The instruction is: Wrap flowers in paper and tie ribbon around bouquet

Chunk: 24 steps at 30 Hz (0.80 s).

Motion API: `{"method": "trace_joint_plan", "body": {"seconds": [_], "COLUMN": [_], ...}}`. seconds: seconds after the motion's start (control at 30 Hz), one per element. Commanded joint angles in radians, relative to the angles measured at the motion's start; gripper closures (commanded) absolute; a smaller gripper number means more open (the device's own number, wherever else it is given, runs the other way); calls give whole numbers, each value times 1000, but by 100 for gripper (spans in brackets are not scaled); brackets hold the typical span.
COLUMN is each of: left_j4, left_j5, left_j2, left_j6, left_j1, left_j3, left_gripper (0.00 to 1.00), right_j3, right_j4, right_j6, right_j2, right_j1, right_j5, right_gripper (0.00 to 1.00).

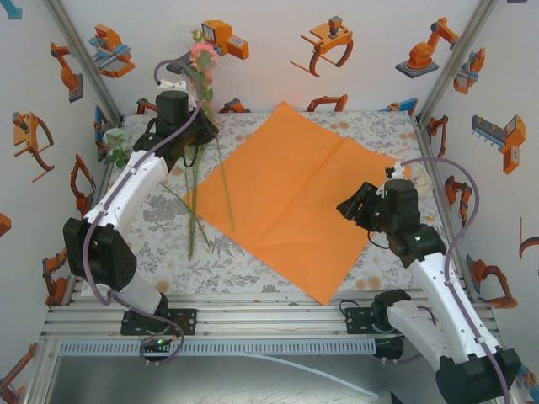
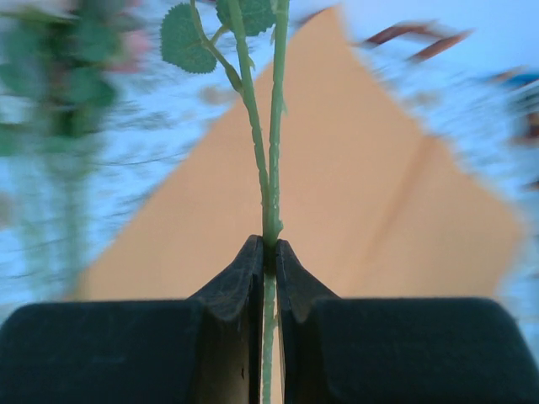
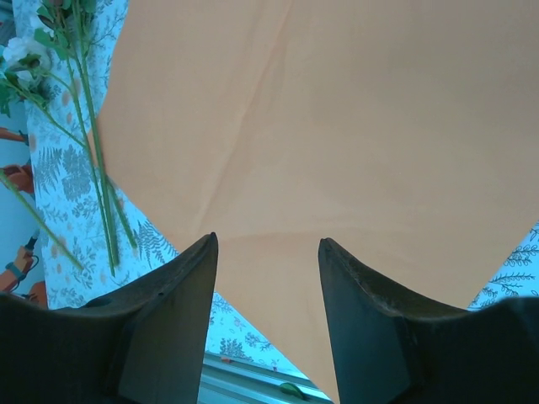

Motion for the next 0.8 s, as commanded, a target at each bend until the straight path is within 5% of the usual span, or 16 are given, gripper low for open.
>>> {"method": "trace_joint_plan", "body": {"seconds": [0.0, 0.27, 0.77], "left_j4": [252, 175, 124], "left_j5": [200, 95, 142], "left_j2": [128, 430, 772], "left_j6": [-365, -294, -300], "left_j1": [-24, -112, -117], "left_j3": [-26, 180, 354], "left_gripper": [100, 100, 100], "right_j3": [29, -5, -41], "right_j4": [-12, -26, -46], "right_j6": [-5, -23, -31], "right_j2": [-19, -70, -88], "right_j1": [4, 4, 4], "right_j5": [13, -36, -76], "right_gripper": [46, 5, 7]}}
